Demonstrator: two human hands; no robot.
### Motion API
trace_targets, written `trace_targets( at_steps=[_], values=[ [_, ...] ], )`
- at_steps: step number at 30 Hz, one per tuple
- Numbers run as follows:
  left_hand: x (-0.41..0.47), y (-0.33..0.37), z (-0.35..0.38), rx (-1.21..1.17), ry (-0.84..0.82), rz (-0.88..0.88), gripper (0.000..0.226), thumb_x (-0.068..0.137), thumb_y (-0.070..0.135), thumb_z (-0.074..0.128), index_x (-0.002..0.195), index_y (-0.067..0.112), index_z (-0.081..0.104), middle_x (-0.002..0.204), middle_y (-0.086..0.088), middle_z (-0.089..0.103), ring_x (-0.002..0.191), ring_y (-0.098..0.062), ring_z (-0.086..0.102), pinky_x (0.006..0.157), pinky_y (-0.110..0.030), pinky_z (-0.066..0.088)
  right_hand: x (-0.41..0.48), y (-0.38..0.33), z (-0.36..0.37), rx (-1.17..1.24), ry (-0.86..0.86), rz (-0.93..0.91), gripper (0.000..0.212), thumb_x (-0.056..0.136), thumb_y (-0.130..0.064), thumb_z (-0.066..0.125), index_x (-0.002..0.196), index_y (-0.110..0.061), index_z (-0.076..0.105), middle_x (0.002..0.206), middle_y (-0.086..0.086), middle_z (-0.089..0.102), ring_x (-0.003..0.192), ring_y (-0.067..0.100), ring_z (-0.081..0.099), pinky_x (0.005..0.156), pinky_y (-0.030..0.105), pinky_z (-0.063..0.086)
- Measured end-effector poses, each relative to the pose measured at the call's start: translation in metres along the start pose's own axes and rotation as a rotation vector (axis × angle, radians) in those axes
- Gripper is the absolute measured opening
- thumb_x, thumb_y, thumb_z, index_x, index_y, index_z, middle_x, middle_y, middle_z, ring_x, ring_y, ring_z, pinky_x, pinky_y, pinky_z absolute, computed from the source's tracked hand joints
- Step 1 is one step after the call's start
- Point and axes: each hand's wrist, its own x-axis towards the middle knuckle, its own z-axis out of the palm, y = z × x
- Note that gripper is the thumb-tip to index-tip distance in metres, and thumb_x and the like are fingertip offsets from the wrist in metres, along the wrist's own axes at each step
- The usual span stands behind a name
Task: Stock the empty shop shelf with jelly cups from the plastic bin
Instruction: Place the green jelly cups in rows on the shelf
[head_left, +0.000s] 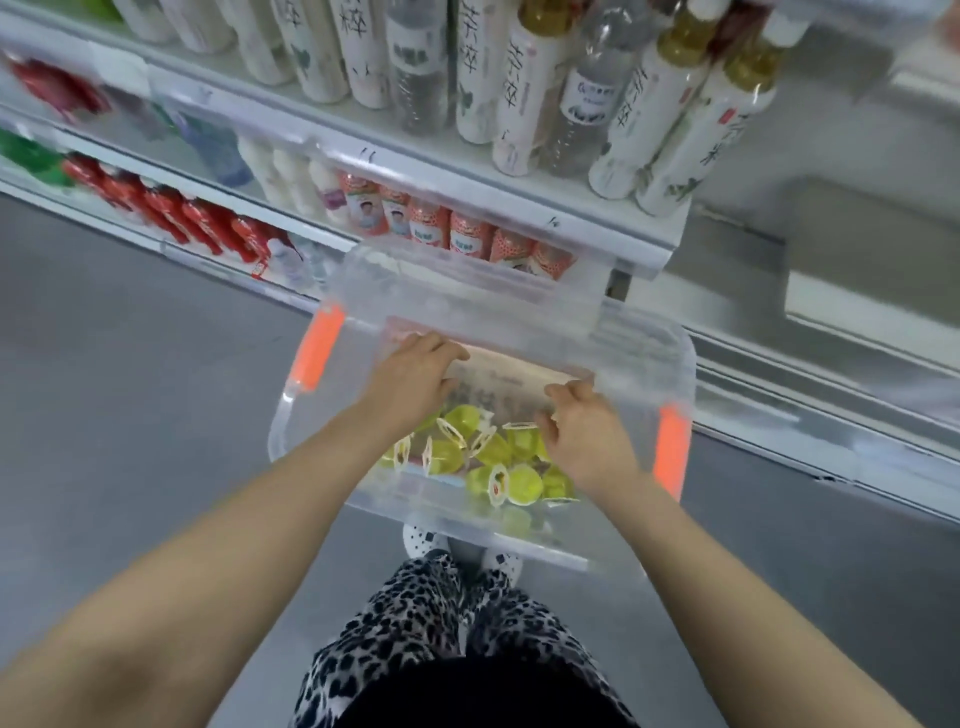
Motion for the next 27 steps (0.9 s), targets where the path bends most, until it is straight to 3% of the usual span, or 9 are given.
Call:
trace_targets(
  at_steps=[4, 7, 11, 15, 18, 24, 27],
  values=[
    [0.01, -0.002, -0.001, 0.002, -0.027, 0.089, 0.041, 0.086, 0.018, 0.068, 0.125, 0.019, 0.06, 0.124, -0.006, 0.057, 0.12, -0.029, 0.049, 0.102, -0.037, 0.036, -0.006, 0.002, 0.011, 0.023, -0.113, 0.219, 0.036, 0.094, -0.023, 0.052, 0.126, -0.006, 0.052, 0.123, 0.02, 0.054, 0.11, 0.038, 0.056, 0.09, 0.04, 0.045],
    [0.021, -0.006, -0.007, 0.016, -0.046, 0.152, 0.037, 0.089, 0.022, 0.065, 0.126, 0.02, 0.06, 0.126, -0.004, 0.056, 0.119, -0.027, 0.047, 0.099, -0.037, 0.035, -0.012, -0.001, 0.018, 0.096, -0.155, 0.383, 0.037, 0.093, -0.02, 0.053, 0.125, -0.001, 0.051, 0.119, 0.023, 0.057, 0.111, 0.038, 0.055, 0.089, 0.037, 0.043],
    [0.038, -0.018, -0.017, 0.038, -0.132, 0.302, 0.037, 0.091, 0.021, 0.063, 0.127, 0.019, 0.059, 0.126, -0.004, 0.056, 0.119, -0.027, 0.046, 0.097, -0.032, 0.034, -0.016, -0.016, 0.022, 0.143, -0.121, 0.55, 0.028, 0.091, -0.015, 0.054, 0.114, 0.001, 0.055, 0.116, 0.023, 0.06, 0.112, 0.036, 0.054, 0.088, 0.035, 0.041],
    [0.057, -0.028, -0.022, 0.077, -0.208, 0.474, 0.036, 0.091, 0.022, 0.063, 0.127, 0.019, 0.059, 0.126, -0.004, 0.056, 0.116, -0.028, 0.048, 0.097, -0.033, 0.035, -0.015, -0.029, 0.028, 0.222, -0.042, 0.706, 0.031, 0.088, -0.012, 0.057, 0.116, 0.001, 0.055, 0.121, 0.023, 0.059, 0.115, 0.036, 0.055, 0.09, 0.035, 0.042],
    [0.068, -0.026, -0.016, 0.085, -0.296, 0.553, 0.036, 0.091, 0.021, 0.064, 0.127, 0.018, 0.059, 0.125, -0.005, 0.056, 0.116, -0.029, 0.049, 0.097, -0.033, 0.036, -0.02, -0.034, 0.036, 0.3, -0.011, 0.804, 0.033, 0.086, -0.011, 0.059, 0.117, 0.001, 0.056, 0.122, 0.024, 0.058, 0.113, 0.037, 0.055, 0.091, 0.037, 0.043],
    [0.092, 0.015, 0.014, 0.119, -0.401, 0.724, 0.046, 0.089, 0.019, 0.066, 0.133, 0.015, 0.054, 0.128, -0.01, 0.054, 0.117, -0.032, 0.05, 0.099, -0.035, 0.036, -0.021, -0.038, 0.039, 0.38, -0.014, 0.906, 0.057, 0.09, -0.019, 0.064, 0.14, -0.003, 0.041, 0.143, 0.019, 0.039, 0.123, 0.034, 0.051, 0.1, 0.035, 0.039],
    [0.107, 0.044, 0.037, 0.117, -0.417, 0.817, 0.053, 0.089, 0.018, 0.065, 0.139, 0.016, 0.049, 0.136, -0.011, 0.05, 0.123, -0.031, 0.046, 0.103, -0.032, 0.031, -0.022, -0.036, 0.042, 0.38, 0.02, 0.95, 0.052, 0.09, -0.016, 0.061, 0.138, -0.004, 0.043, 0.139, 0.019, 0.041, 0.118, 0.036, 0.054, 0.096, 0.037, 0.041]
  ],
)
